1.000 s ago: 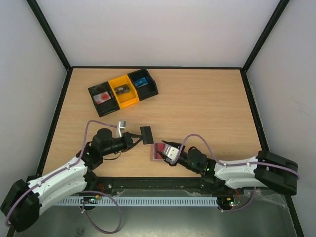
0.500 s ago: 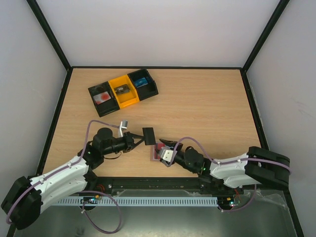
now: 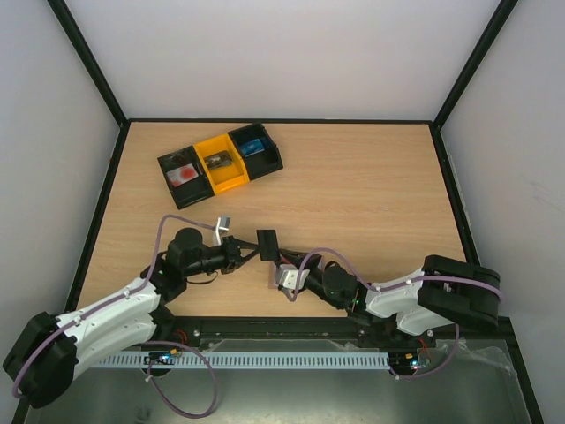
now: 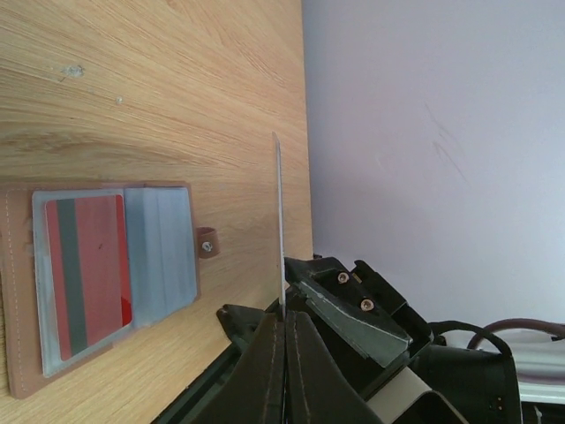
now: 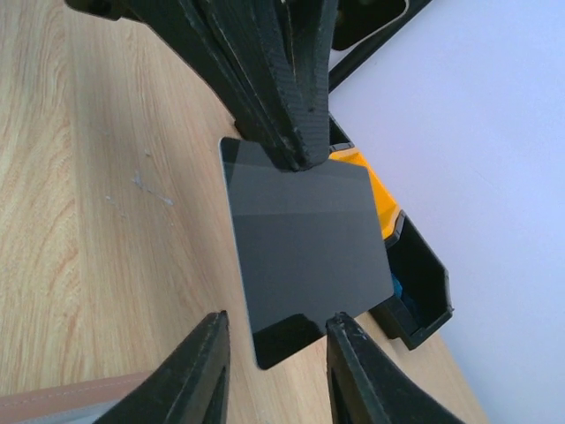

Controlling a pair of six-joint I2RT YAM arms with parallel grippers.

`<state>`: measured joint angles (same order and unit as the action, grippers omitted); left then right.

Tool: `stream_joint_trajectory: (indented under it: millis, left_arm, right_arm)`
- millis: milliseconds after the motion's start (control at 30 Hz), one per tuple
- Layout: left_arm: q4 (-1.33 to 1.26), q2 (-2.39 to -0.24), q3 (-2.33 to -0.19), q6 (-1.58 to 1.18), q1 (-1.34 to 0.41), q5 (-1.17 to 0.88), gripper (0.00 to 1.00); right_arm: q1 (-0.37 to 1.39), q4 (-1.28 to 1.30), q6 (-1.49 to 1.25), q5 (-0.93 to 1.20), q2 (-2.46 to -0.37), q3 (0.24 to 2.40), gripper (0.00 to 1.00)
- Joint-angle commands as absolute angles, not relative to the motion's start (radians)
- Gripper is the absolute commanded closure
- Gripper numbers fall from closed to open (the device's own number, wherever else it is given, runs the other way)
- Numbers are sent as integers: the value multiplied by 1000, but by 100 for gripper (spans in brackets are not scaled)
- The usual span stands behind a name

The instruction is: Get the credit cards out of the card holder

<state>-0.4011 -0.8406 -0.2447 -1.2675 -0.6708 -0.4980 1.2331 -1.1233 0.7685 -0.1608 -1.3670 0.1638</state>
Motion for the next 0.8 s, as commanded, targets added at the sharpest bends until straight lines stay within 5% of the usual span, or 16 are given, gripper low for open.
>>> stream_joint_trajectory:
  millis: [0,100,233,333,400,600,767]
  left_arm:
    - [-406,-847,-236,-1267,-667,-522,97]
    - [-405,-850,-238,-1267,-667,-524,97]
    - [-404,-837,-238,-1270,-667,-520,92]
    - [-396,-806,-245,-1266,-667,-504,47]
    - [-362,-775,-266,-1241,-666,-490,32]
    - [-155,-700,-380,-1059,-667,-401,15]
    - [-141,-656,-383,-1012,-666,-366,14]
  right_arm:
    - [1251,-1203,804,-182,-1370,169,78]
    - [1258,-1221,810,-192,-1367,158,95]
    - [1262,-1200,748,-245,-1357,167,98]
    - [1265,-1129,660,-251,-1318,179,98]
    - [1267,-1066,554,-255,-1272,184,98]
    - [1267,-691,88,-343,-1094,287,98]
    - [1266,-491,-345,-376,-970,372,98]
